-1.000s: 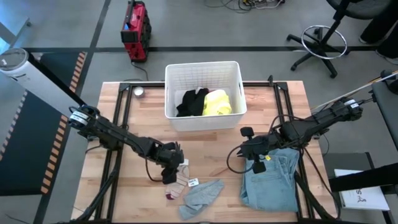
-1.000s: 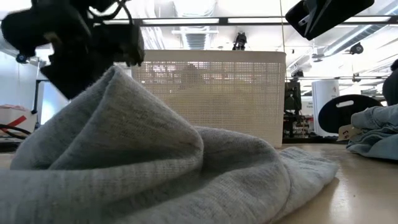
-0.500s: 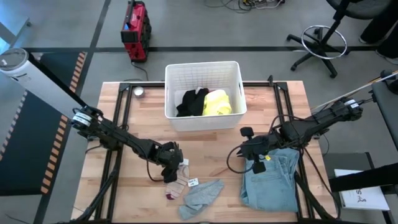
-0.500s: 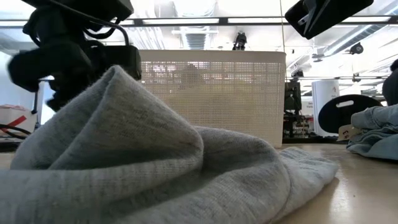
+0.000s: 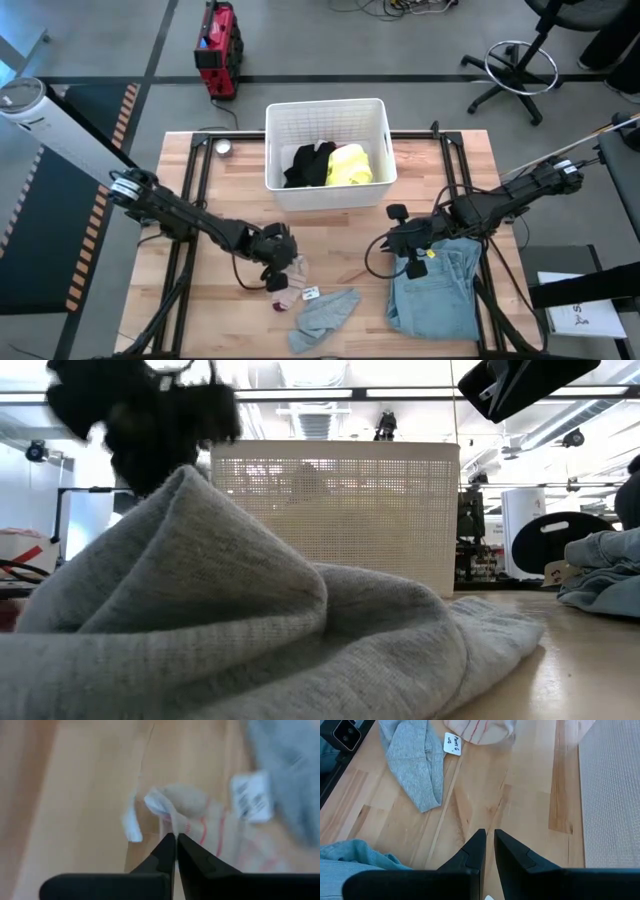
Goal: Sort clothes
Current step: Put the striped sock into the white laundry bin
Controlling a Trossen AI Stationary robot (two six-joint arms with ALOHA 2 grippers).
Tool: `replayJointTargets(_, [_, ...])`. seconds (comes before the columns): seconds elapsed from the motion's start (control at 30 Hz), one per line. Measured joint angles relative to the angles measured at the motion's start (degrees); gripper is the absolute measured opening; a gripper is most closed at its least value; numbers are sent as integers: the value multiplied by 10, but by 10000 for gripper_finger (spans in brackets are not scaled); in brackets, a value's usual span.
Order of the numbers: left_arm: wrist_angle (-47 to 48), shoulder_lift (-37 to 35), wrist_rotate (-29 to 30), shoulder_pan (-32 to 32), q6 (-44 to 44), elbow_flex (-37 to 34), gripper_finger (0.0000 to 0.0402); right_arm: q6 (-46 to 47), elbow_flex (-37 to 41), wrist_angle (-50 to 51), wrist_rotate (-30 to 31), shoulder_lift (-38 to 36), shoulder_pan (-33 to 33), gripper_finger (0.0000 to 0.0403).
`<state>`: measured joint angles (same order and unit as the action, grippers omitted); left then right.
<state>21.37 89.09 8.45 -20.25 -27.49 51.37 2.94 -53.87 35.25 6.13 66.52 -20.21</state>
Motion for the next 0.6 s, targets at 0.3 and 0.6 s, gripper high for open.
replayJointTargets(0.3, [188, -26, 160, 8, 103, 187, 0, 0, 0, 0, 0, 0, 0, 24])
replayJointTargets(0.6, [211, -27, 244, 82, 284, 339, 0, -1, 0, -2, 0, 0, 0, 23])
